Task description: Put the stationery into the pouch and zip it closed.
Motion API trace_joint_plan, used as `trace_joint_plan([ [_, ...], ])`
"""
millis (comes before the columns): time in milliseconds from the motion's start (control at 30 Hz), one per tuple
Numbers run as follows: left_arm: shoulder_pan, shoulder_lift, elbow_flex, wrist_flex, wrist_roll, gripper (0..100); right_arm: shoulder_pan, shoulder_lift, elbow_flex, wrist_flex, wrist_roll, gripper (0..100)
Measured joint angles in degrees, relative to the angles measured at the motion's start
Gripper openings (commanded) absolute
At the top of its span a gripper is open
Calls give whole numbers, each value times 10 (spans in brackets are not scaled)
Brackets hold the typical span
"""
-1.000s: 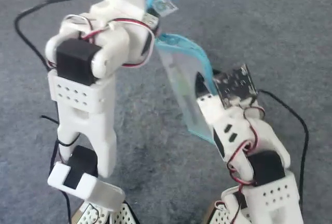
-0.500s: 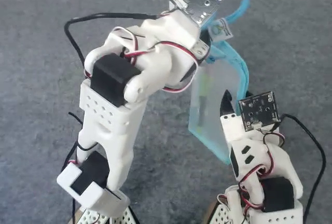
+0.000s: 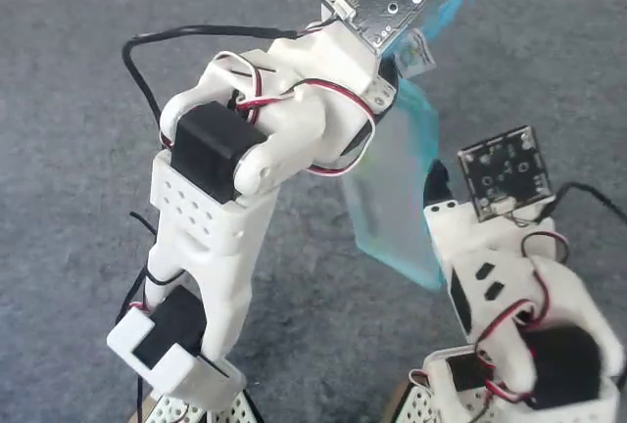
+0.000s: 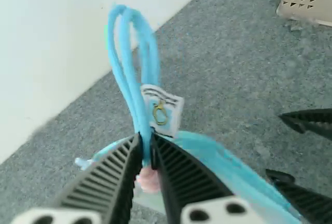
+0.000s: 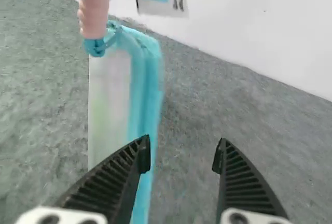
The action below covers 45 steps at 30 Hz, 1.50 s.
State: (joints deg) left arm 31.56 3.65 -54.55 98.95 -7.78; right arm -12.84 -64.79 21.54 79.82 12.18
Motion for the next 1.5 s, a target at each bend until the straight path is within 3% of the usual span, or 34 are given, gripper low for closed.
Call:
trace_joint_plan([
  [200,5,0,0,0,2,14,-1,63,-110,77,0,199],
  [433,59,-3,0,0,-1,13,1,69,-119,122,5,199],
  [600,69,-39,11,0,-1,14,26,69,-120,155,48,198],
  [733,-62,-63,59,0,2,14,98,69,-120,159,83,198],
  [900,-257,-65,134,0,28,14,84,69,-103,157,93,198],
  [1067,-459,-65,192,-9,28,14,20,118,-65,133,94,198],
  [1300,-724,-44,396,-178,-17,16,-119,245,-33,47,40,198],
  [1500,-822,35,520,-302,-43,16,-246,344,52,-142,31,198],
])
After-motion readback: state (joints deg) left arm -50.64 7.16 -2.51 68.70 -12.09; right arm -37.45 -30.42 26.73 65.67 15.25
